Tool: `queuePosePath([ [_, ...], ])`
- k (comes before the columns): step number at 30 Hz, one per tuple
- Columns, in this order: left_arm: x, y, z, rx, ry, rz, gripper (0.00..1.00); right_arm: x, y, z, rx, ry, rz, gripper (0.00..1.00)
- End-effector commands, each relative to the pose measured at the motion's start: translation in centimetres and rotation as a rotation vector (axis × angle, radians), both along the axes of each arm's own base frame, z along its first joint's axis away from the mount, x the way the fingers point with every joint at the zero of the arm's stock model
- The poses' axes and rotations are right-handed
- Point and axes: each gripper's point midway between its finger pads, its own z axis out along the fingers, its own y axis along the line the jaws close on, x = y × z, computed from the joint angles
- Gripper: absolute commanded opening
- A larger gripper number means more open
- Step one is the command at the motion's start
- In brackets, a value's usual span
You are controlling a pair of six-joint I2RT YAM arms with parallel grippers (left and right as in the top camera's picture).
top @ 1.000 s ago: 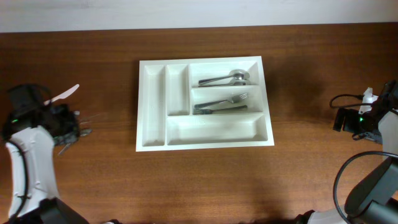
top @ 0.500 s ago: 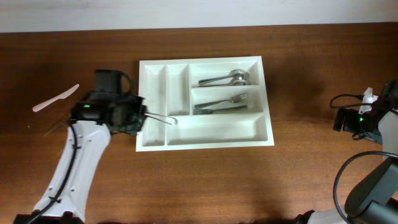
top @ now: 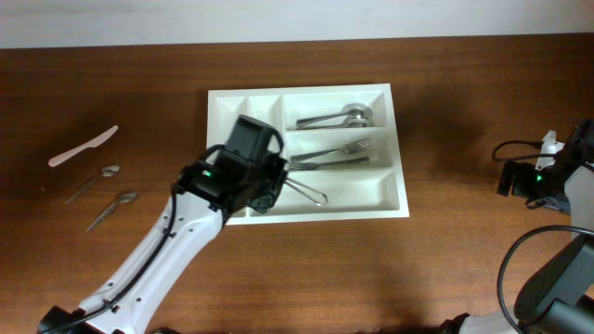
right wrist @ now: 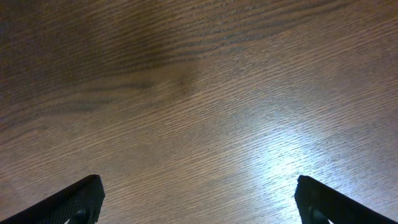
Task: Pack container
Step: 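Lift the long utensil and carry it over the tray's bottom compartment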
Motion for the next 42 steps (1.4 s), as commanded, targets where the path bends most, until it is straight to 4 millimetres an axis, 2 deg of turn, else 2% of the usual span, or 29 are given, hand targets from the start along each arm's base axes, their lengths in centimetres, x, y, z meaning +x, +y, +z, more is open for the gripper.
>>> queuePosePath([
  [1, 0.6, 0.3, 1.4, 0.162, -0.163, -0.138, 0.09, 0.1, 0.1, -0.2, 0.008, -0.002, 0.005, 0.99],
  [10, 0.6, -1.1, 2.0, 0.353, -0.350, -0.506, 0.06, 0.1, 0.1, -0.2, 0.009, -0.002, 0.005, 0.99],
  [18, 1.4, -6.1, 4.9, 0.379, -0.616, -0.710, 0.17, 0.1, 0.1, -0.2, 0.008, -0.002, 0.005, 0.99],
  [21, 1.2, -7.2, 5.3, 0.363, -0.647, -0.722, 0.21, 0.1, 0.1, -0.2, 0.009, -0.002, 0.005, 0.99],
  [23, 1.0, -7.5, 5.3, 0.359, -0.645, -0.726, 0.20, 0.1, 0.1, -0.2, 0.008, -0.002, 0.005, 0.99],
  [27, 1.1, -7.5, 4.8, 0.345, -0.622, -0.704, 0.20, 0.1, 0.1, -0.2, 0.009, -0.002, 0.005, 0.99],
  [30, 1.4, -7.5, 4.0, 0.321, -0.575, -0.652, 0.13, 0.1, 0.1, -0.2, 0.009, -0.002, 0.005, 0.99],
  [32, 1.6, -7.4, 3.1, 0.278, -0.514, -0.561, 0.12, 0.1, 0.1, -0.2, 0.009, -0.002, 0.005, 0.99],
  [34, 1.9, -7.4, 2.1, 0.225, -0.443, -0.457, 0.17, 0.1, 0.1, -0.2, 0.009, -0.002, 0.005, 0.99],
  [38, 2.0, -7.7, 0.1, 0.097, -0.289, -0.240, 0.21, 0.1, 0.1, -0.2, 0.009, -0.002, 0.005, 0.99],
  [42, 2.2, -7.6, -0.6, 0.023, -0.211, -0.093, 0.21, 0.1, 0.1, -0.2, 0.009, -0.002, 0.005, 0.99],
])
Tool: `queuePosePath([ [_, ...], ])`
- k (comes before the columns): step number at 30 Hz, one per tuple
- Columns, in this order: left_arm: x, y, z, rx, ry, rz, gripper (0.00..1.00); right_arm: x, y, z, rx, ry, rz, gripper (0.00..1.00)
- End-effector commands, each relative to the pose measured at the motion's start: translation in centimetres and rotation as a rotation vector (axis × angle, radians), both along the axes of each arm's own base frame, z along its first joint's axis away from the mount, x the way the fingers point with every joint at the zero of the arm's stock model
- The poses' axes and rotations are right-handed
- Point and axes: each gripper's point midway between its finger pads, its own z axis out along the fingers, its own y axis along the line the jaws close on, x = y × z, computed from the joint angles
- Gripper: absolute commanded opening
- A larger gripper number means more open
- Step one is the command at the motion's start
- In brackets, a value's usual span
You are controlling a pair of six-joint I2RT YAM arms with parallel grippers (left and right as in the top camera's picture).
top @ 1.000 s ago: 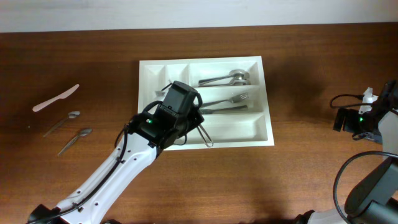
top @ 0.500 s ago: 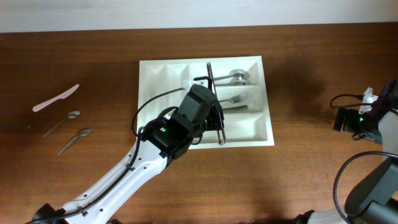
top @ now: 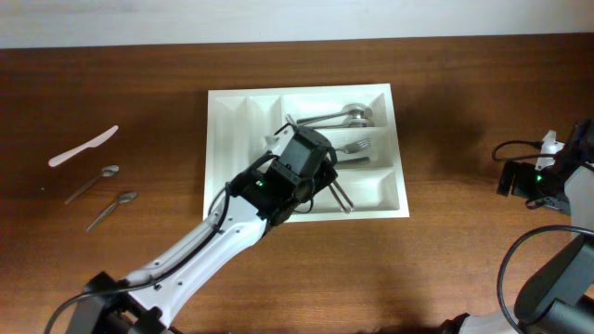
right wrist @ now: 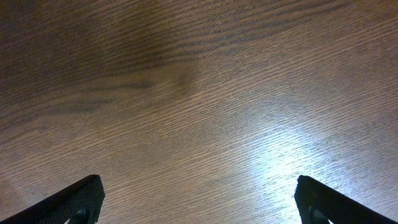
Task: Pack container
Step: 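Lift the long utensil and carry it over the tray's bottom compartment, then lower the utensil into the bottom compartment and open the left gripper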
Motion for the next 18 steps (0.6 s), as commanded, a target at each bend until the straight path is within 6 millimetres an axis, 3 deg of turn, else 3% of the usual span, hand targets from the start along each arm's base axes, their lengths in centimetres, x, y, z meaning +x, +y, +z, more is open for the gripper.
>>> queuePosePath([
  [1, 0.8, 0.2, 0.4, -0.143, 0.086, 0.217, 0.21, 0.1, 0.1, -0.2, 0.009, -0.002, 0.005, 0.99],
  [11, 1.4, 0.9, 0.2, -0.299, 0.216, 0.421, 0.23, 0.1, 0.1, -0.2, 0.009, -0.002, 0.005, 0.99],
  [18, 0.4, -0.2, -2.3, -0.360, 0.366, 0.535, 0.22, 0.1, 0.1, -0.2, 0.009, -0.002, 0.005, 0.99],
])
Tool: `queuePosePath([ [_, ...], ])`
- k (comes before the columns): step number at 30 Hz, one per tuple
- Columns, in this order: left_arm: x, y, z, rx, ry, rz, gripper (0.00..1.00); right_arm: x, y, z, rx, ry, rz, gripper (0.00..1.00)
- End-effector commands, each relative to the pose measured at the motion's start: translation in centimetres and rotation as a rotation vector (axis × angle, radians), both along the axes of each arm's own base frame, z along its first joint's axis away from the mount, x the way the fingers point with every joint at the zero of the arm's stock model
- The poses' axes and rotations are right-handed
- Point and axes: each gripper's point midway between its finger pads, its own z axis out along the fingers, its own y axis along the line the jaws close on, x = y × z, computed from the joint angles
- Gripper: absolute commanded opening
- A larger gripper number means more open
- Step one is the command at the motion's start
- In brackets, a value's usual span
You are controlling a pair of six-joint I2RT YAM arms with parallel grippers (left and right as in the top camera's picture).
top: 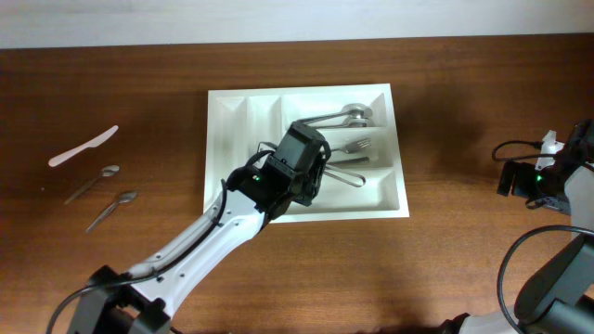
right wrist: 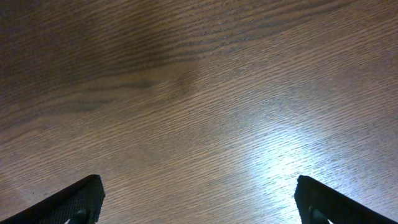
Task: Pack container
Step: 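Lower the utensil into the bottom compartment and open the left gripper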
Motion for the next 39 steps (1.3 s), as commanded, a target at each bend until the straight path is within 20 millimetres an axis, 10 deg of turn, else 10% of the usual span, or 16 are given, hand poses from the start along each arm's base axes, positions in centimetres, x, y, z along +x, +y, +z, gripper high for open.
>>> queuePosePath([
  [1, -0.6, -1.2, -1.7, -0.063, 0.108, 0.046, 0.18, 0.1, 0.1, -0.2, 0.008, -0.002, 0.006, 0.99],
  [31, -2.8, -0.6, -5.5, 0.014, 0.255, 0.027, 0.17, 0.1, 0.1, -0.2, 0.008, -0.002, 0.006, 0.99],
  [39, -2.9, -0.5, -5.6, 0.017, 0.258, 0.028, 0.40, 0.1, 0.1, -0.2, 0.008, -0.002, 0.006, 0.99],
])
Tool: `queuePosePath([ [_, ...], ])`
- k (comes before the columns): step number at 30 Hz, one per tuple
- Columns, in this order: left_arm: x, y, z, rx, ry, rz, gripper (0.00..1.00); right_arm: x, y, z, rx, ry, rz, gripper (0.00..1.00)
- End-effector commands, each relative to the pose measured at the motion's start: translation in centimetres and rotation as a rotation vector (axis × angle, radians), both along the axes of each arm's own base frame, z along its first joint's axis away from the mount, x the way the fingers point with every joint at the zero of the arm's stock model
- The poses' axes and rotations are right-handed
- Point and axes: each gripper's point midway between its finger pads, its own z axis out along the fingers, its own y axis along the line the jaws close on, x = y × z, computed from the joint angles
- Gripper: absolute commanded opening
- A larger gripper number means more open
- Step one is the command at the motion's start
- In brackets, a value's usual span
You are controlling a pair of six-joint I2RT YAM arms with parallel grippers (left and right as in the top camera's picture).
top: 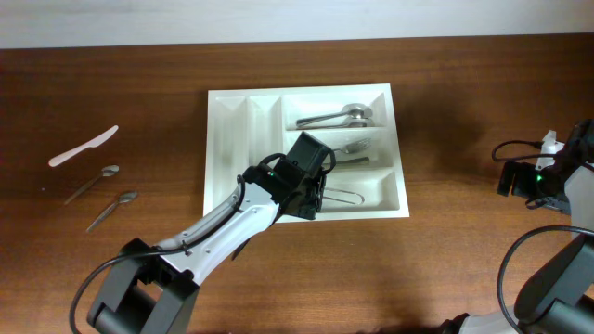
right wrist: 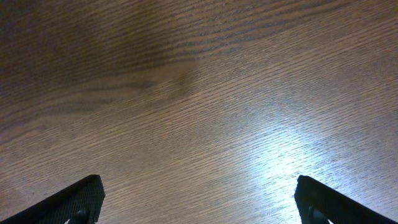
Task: Pack container
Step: 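Lower the utensil into the bottom compartment and open the left gripper, then move the left gripper back over the silver spoons at left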
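A white cutlery tray (top: 212,139) sits mid-table. My left gripper (top: 314,195) reaches into its lowest right compartment, shut on a silver utensil (top: 345,196) that lies low along that compartment. Spoons (top: 334,117) fill the top compartment and a fork (top: 355,147) the middle one. On the table at the left lie a white plastic knife (top: 83,146) and two small spoons (top: 93,184) (top: 113,210). My right gripper (right wrist: 199,205) hangs open over bare wood at the far right, nothing between its fingers (right wrist: 78,198).
The tray's two narrow left compartments (top: 243,139) hold nothing. The right arm (top: 548,176) and its cables stand at the table's right edge. Brown wood stretches between the tray and the right arm.
My left gripper has moved down from the tray's middle compartment to the lowest one, and the silver utensil has gone with it. The right arm has not moved.
My left gripper held the silver utensil over the tray's lower left part. Later it was over the middle of the tray with the utensil pointing down-right, then over the middle compartment, and now it is low in the bottom compartment. The right gripper stayed open and still.
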Motion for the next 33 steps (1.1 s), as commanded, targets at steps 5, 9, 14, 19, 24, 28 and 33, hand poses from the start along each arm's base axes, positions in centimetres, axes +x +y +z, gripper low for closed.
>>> queuePosePath([
  [5, 0.1, -0.3, 0.1, -0.005, 0.004, 0.001, 0.46, 0.1, 0.1, -0.2, 0.009, -0.002, 0.005, 0.99],
  [9, 0.2, -0.4, 0.2, -0.010, -0.002, 0.000, 0.47, 0.1, 0.1, -0.2, 0.008, -0.002, 0.005, 0.99],
  [14, 1.7, -1.6, 1.4, -0.068, -0.079, -0.006, 0.47, 0.1, 0.1, -0.2, 0.008, -0.002, 0.005, 0.99],
  [19, 5.3, -3.6, 5.2, -0.128, -0.319, -0.132, 0.56, 0.1, 0.1, -0.2, 0.009, -0.002, 0.005, 0.99],
  [24, 8.5, -3.6, 10.6, -0.046, -0.565, -0.322, 0.66, 0.1, 0.1, -0.2, 0.009, -0.002, 0.005, 0.99],
  [28, 10.4, -2.9, 14.7, 0.137, -0.782, -0.593, 0.87, 0.1, 0.1, -0.2, 0.009, -0.002, 0.005, 0.99],
  [33, 10.5, 2.2, 14.7, 0.405, -0.746, -0.859, 0.99, 0.1, 0.1, -0.2, 0.009, -0.002, 0.005, 0.99],
])
